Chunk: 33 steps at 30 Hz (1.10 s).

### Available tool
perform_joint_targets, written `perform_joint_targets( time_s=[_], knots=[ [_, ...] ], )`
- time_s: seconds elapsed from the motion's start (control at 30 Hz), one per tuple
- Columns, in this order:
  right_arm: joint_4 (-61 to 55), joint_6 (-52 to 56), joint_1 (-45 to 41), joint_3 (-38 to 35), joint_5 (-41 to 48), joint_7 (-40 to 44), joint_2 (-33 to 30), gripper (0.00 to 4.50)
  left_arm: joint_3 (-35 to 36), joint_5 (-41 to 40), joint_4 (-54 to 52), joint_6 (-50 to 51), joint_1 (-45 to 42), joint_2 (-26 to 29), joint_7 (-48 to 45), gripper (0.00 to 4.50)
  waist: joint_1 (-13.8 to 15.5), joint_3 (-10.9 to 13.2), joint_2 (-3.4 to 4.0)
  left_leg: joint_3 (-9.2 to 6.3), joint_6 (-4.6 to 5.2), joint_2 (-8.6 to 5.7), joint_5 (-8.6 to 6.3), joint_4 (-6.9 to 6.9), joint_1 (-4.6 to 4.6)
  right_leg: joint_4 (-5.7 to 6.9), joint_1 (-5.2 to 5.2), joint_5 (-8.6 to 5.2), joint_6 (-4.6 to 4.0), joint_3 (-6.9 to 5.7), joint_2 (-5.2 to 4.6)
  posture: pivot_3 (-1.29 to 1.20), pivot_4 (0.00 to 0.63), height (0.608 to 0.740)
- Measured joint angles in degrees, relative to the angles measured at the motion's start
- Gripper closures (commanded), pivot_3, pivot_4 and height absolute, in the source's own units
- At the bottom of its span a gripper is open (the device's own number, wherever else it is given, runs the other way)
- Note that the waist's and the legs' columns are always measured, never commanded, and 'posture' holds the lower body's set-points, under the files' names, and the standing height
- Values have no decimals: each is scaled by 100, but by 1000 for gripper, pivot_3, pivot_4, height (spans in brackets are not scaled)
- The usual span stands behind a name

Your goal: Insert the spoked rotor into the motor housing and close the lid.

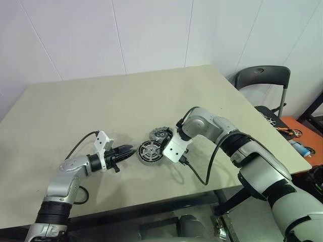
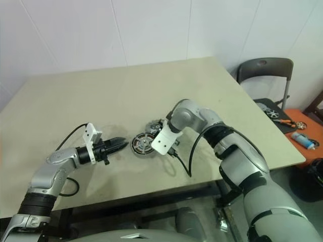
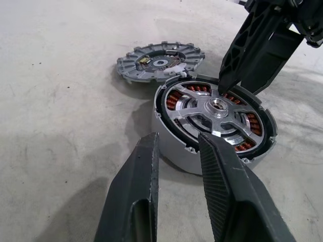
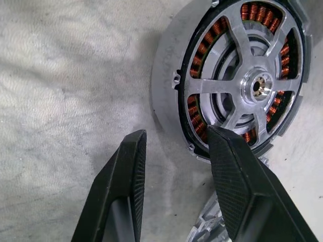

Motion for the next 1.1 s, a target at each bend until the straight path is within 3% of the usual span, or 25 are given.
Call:
perform_joint_targets(
  time_s=[0.07, 0.17, 0.5, 0.77, 0.9, 1.1],
  knots=[
    [2, -42, -30, -25, -3, -25, 11, 3861, 2, 0, 2, -1, 0, 0, 1, 3191, 0, 0, 0, 0, 0, 0, 0, -2, 5, 0, 2, 1, -2, 0, 0, 0, 0, 740],
    [22, -131, -24, 6, -32, 2, 39, 4422, 3, 0, 7, -2, -4, 0, 6, 3191, -17, 0, 0, 0, 0, 0, 0, -4, 9, 0, 5, 0, 0, 0, 0, 0, 0, 740],
    [-242, 364, -22, 5, -41, 337, 116, 4423, 5, 2, 35, -15, -15, -18, 57, 3191, 8, 1, 1, 0, 0, 0, 0, -7, 8, -1, 4, 2, 0, 1, 0, 0, 0, 740],
    [-1933, 3052, 238, 39, 819, 2126, -224, 4423, -2, 16, 101, -83, -51, -58, 74, 3191, 75, 3, 4, -3, 0, -1, 0, -1, -23, -10, -12, 13, 12, -2, -4, 0, 0, 740],
    [-2687, 4384, 223, 425, 1511, 2295, -749, 4423, -10, 36, 168, -107, -64, -68, 75, 3191, 160, 3, 4, -3, 0, -1, -1, -4, -36, -7, -32, 15, 7, -3, -1, 0, 0, 740],
    [-2697, 5182, 188, 590, 1566, 2305, -419, 4423, -47, 83, 214, -134, -192, -113, 55, 3191, 161, 3, 5, -1, 0, 0, 0, -1, -42, -5, -37, 5, 25, -3, 0, 0, 0, 740]
  ],
)
